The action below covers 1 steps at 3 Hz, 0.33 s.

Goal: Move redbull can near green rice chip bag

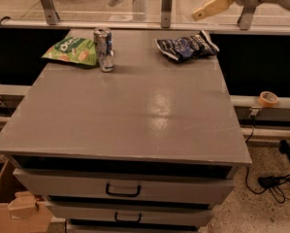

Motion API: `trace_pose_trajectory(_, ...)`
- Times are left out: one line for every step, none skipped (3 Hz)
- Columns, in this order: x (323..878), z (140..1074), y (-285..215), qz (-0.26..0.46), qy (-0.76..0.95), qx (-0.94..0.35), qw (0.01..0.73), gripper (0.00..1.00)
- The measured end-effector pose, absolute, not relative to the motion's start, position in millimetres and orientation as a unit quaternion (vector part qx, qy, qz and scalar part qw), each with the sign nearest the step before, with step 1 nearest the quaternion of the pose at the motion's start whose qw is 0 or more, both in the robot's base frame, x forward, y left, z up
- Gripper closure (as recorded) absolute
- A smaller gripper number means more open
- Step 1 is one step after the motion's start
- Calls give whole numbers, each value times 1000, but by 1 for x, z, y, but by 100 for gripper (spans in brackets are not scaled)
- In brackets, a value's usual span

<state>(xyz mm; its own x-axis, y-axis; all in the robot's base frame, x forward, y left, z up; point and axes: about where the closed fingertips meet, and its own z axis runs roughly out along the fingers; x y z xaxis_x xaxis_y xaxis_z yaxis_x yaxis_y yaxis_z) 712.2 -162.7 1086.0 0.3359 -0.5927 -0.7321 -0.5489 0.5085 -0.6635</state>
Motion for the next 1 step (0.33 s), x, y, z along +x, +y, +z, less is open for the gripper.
trace_pose_trajectory(714,1096,-172,-32,573,-494,654,0)
